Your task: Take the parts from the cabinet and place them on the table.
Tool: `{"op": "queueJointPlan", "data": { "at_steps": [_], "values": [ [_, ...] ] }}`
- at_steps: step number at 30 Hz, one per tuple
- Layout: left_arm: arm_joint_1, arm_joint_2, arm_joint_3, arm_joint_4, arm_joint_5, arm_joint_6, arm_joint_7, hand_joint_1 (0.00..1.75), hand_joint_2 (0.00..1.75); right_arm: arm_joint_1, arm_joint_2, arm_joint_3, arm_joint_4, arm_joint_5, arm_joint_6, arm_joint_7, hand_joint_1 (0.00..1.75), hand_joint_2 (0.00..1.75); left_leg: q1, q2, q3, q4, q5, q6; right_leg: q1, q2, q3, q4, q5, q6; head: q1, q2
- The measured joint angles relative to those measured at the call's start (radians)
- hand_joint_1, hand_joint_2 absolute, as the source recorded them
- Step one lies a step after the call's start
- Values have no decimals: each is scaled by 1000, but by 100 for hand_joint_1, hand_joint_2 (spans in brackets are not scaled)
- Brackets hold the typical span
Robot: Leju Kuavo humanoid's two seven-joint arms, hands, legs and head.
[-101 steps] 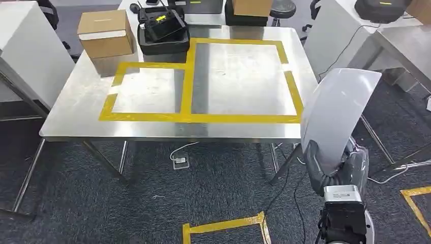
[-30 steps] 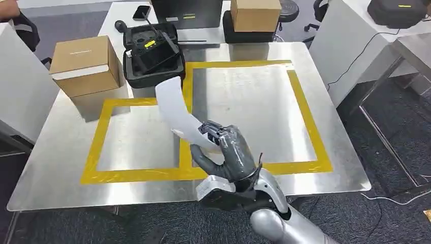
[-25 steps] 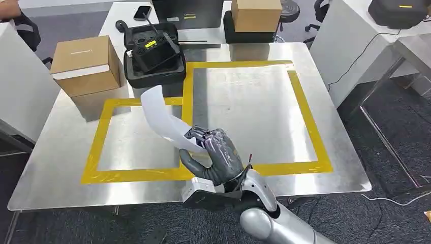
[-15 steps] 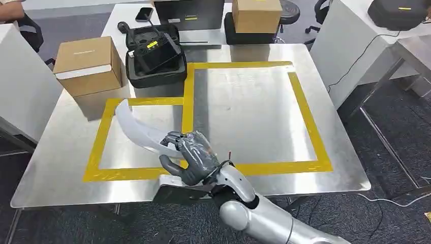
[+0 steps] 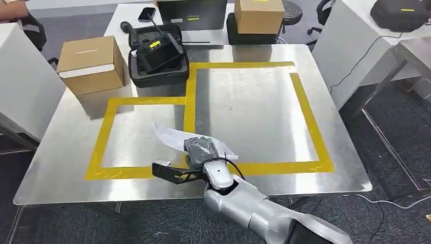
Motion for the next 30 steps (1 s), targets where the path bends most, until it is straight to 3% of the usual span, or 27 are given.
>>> {"op": "queueJointPlan", "data": {
  "at_steps": [15, 21, 27, 30],
  "values": [
    [-1, 3, -17, 0, -23, -13, -3, 0, 175, -38, 22, 16, 163, 24, 5, 21, 175, 175, 0, -9, 0, 0, 1, 0, 0, -3, 0, 0, 0, 0, -1, 0],
    [-1, 3, -18, 0, -28, -13, -3, 0, 175, -38, 23, 16, 185, 8, -48, -5, 175, 175, 0, -9, -1, 0, 1, 0, 0, -4, 0, 0, 0, 0, 0, 0],
    [2, 6, -24, 0, -31, -13, 9, 0, 175, -36, 50, 13, 195, -81, -174, -223, 175, 175, 0, -3, -1, 0, 1, 0, 0, -2, 0, 0, 0, 0, 1, 0],
    [3, 7, -24, 0, -36, -14, 8, 0, 175, -33, 93, 15, 176, -78, -160, -278, 175, 175, 1, 1, -1, 0, 0, 0, 0, -2, -1, 0, 0, 0, 0, 0]
  ]
}}
